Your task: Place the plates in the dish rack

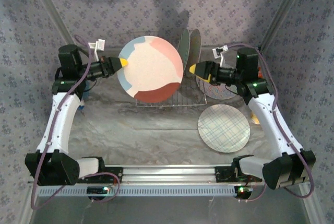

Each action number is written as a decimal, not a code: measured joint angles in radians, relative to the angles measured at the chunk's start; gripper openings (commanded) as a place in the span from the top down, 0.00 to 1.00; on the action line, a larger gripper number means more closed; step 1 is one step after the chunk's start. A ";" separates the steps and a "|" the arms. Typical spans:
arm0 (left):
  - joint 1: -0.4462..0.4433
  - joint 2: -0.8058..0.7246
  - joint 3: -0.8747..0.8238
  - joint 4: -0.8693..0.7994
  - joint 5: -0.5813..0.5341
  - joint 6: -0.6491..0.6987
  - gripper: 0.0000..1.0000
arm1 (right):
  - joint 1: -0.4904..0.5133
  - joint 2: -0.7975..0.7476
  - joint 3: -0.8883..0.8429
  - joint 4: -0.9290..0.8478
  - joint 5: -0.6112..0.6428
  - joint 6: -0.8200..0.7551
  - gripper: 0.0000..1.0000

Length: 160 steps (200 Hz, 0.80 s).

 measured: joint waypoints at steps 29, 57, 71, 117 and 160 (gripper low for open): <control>-0.042 0.007 0.002 -0.023 0.019 0.033 1.00 | -0.002 0.006 -0.036 0.002 -0.037 -0.043 0.09; -0.064 0.007 0.002 -0.031 0.027 0.049 1.00 | 0.014 0.026 -0.079 0.008 -0.053 -0.058 0.12; -0.070 0.007 0.002 -0.032 0.030 0.055 1.00 | 0.026 0.037 -0.089 0.016 -0.058 -0.061 0.15; -0.081 0.007 0.002 -0.035 0.030 0.063 1.00 | 0.058 0.042 -0.109 0.090 -0.078 -0.063 0.28; -0.088 0.007 0.002 -0.035 0.030 0.071 1.00 | 0.074 0.042 -0.130 0.172 -0.089 -0.043 0.47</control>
